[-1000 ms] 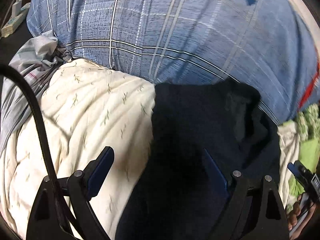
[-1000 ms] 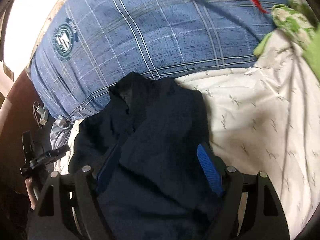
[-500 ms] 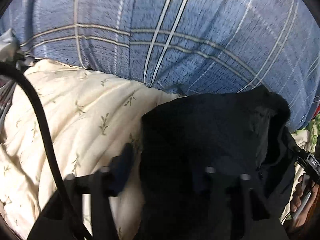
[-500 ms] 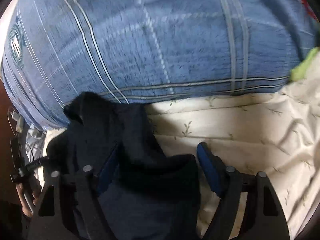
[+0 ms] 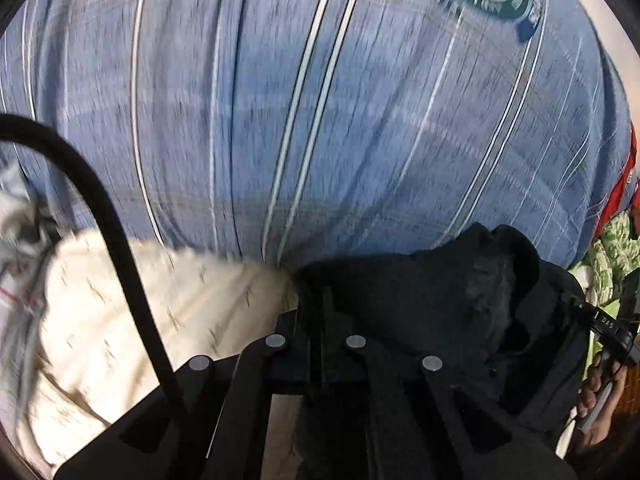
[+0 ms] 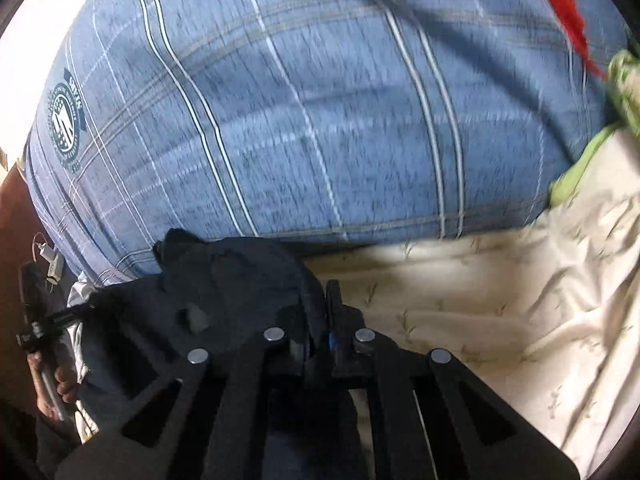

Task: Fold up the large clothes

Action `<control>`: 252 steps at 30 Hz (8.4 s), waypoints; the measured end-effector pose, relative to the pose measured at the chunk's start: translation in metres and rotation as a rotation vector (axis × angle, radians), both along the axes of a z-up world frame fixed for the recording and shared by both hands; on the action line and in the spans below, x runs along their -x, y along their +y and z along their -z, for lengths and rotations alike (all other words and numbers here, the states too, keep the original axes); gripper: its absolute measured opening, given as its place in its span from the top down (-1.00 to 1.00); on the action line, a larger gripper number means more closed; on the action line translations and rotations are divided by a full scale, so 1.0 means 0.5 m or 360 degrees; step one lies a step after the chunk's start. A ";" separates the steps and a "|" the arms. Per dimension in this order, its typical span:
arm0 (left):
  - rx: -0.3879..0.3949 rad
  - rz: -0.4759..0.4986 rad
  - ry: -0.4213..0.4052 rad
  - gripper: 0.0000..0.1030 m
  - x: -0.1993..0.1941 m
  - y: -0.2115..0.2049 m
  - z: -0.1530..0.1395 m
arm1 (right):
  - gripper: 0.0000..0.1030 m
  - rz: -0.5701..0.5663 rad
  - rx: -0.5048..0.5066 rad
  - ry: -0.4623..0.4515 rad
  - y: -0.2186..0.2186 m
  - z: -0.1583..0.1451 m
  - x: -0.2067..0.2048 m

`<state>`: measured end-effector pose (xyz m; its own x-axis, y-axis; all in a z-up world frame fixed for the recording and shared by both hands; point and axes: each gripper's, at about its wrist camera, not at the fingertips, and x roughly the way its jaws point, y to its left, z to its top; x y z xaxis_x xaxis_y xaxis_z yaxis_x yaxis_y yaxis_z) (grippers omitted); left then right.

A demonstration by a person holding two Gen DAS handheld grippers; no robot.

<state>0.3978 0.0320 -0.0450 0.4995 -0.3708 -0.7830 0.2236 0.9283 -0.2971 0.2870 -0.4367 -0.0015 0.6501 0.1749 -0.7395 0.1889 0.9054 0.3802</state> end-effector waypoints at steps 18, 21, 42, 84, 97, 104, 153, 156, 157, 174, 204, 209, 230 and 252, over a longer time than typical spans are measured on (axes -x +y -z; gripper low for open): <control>-0.0246 -0.0116 -0.0043 -0.48 -0.007 0.002 0.038 | 0.33 0.0232 -0.0082 0.0075 -0.090 0.041 -0.006; -0.0206 -0.0141 -0.0205 -0.58 0.080 0.037 -0.035 | -0.41 0.0279 -0.0113 -0.0096 -0.073 -0.045 0.078; -0.0121 -0.0217 -0.0119 -0.63 0.849 0.157 0.057 | -0.43 0.0030 -0.0109 -0.0145 0.272 0.016 0.638; -0.0396 0.0045 0.0430 1.00 0.929 0.073 0.204 | 0.90 0.0242 0.0004 0.0835 0.174 0.200 0.788; 0.0458 0.0086 0.0497 1.00 0.888 0.233 0.078 | 0.93 0.0156 -0.0287 0.0301 0.163 0.048 0.842; 0.0660 0.0068 0.0397 1.00 0.759 0.263 -0.021 | 0.93 0.0065 -0.0367 0.0104 0.164 -0.043 0.756; 0.0471 -0.0141 0.0429 0.94 0.240 0.123 0.061 | 0.91 0.0202 -0.0556 0.0158 0.061 0.068 0.211; 0.0580 -0.0141 0.0402 0.97 0.224 0.142 0.023 | 0.92 0.0206 -0.0494 0.0095 0.056 0.036 0.208; 0.0614 -0.0145 0.0412 0.97 0.210 0.149 0.016 | 0.93 0.0210 -0.0498 0.0079 0.047 0.028 0.207; 0.0752 -0.0354 0.0788 0.79 -0.081 0.123 0.159 | 0.94 0.0371 -0.0483 0.0199 -0.110 0.075 0.001; 0.0449 -0.0380 0.0424 -0.68 0.488 0.197 0.115 | -0.60 0.0399 -0.0109 0.0143 0.075 0.068 0.450; 0.0566 -0.0412 0.0454 -0.68 0.468 0.174 0.137 | -0.60 0.0458 -0.0525 0.0131 0.047 0.119 0.457; 0.0534 -0.0433 0.0398 0.72 0.391 0.093 0.101 | 0.83 0.0552 -0.0551 0.0098 0.026 0.134 0.383; 0.0761 -0.0322 0.0432 0.76 0.573 0.260 0.078 | 0.90 0.0488 -0.0501 -0.0015 0.155 0.059 0.597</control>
